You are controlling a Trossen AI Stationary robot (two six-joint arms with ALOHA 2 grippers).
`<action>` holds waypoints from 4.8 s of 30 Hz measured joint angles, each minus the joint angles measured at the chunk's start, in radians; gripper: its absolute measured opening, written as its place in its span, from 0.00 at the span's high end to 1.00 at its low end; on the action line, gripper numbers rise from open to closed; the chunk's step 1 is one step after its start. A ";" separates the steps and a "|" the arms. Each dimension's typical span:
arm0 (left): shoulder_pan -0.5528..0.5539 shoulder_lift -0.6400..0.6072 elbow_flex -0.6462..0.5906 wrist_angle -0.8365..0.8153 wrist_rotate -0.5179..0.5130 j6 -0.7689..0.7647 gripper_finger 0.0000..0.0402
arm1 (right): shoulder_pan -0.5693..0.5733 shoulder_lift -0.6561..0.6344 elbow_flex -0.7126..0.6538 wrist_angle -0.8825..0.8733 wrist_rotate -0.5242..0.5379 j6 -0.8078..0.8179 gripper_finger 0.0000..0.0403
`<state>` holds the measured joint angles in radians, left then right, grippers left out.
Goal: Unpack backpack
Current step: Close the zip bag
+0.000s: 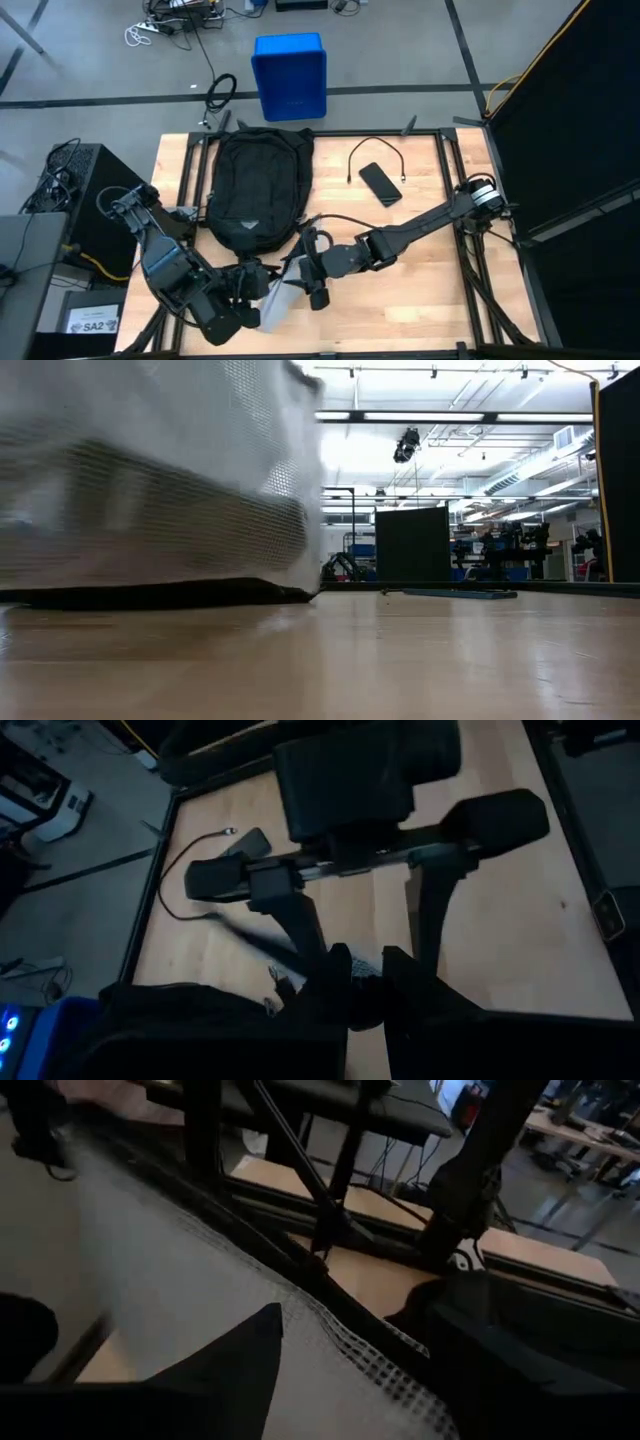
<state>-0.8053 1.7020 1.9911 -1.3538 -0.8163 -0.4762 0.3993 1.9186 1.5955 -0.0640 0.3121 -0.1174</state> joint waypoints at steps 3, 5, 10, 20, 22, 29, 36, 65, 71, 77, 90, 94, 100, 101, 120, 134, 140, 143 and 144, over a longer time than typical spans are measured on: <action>0.001 0.003 0.000 0.001 0.007 0.001 1.00 | -0.004 0.003 0.000 0.007 0.001 -0.033 0.50; 0.001 0.005 0.000 0.001 0.014 0.001 1.00 | -0.004 0.003 0.000 0.012 -0.004 -0.044 0.54; 0.001 0.005 0.000 0.002 0.026 0.001 1.00 | -0.003 0.002 0.000 0.000 -0.015 -0.099 0.59; 0.001 0.006 0.000 0.001 0.051 -0.001 1.00 | 0.030 -0.002 0.027 -0.048 -0.021 -0.148 0.48; 0.001 0.006 0.000 0.003 0.051 0.000 1.00 | 0.035 -0.002 0.032 -0.044 -0.020 -0.160 0.46; 0.001 0.010 0.000 0.043 0.082 0.001 1.00 | 0.019 -0.002 0.037 -0.044 -0.018 -0.180 0.42; 0.001 0.022 0.000 0.055 0.104 0.026 1.00 | -0.017 -0.002 0.039 -0.087 -0.099 -0.157 0.47; -0.197 0.032 0.000 -0.210 0.175 -0.408 1.00 | 0.013 -0.004 0.040 -0.559 0.066 0.046 1.00; -0.285 0.039 0.000 -0.216 0.241 -0.521 1.00 | 0.011 -0.004 0.040 -0.637 0.094 0.100 1.00; -0.346 0.047 0.000 -0.216 0.339 -0.621 1.00 | 0.012 -0.004 0.039 -0.664 0.092 0.124 1.00; -0.449 0.095 0.000 -0.219 0.443 -0.765 1.00 | 0.012 -0.004 0.039 -0.737 0.091 0.177 1.00; -0.459 0.119 0.000 -0.216 0.437 -0.763 1.00 | 0.013 -0.004 0.039 -0.816 0.084 0.218 1.00; -0.457 0.215 0.001 -0.170 0.348 -0.666 1.00 | 0.028 -0.004 0.039 -0.868 0.032 0.256 1.00; -0.454 0.238 0.001 -0.148 0.340 -0.635 1.00 | 0.035 -0.004 0.039 -0.869 0.016 0.260 1.00; -0.306 0.424 -0.142 0.310 0.374 -0.185 1.00 | 0.084 -0.004 0.039 -0.978 0.009 0.337 1.00; -0.216 0.289 -0.629 0.706 0.130 -0.328 1.00 | 0.092 -0.003 0.039 -1.098 0.014 0.456 1.00; -0.186 0.180 -0.907 1.093 0.130 -0.262 1.00 | 0.110 -0.003 0.039 -1.114 0.013 0.526 1.00; -0.160 0.150 -1.017 1.212 0.133 -0.269 1.00 | 0.118 -0.003 0.039 -1.091 0.016 0.537 1.00; -0.150 0.147 -1.049 1.255 0.139 -0.265 1.00 | 0.120 -0.003 0.039 -1.059 0.027 0.539 1.00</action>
<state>-0.9550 1.8491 0.9419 -0.0984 -0.6773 -0.7416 0.5195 1.9152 1.6341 -1.1228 0.3388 0.4213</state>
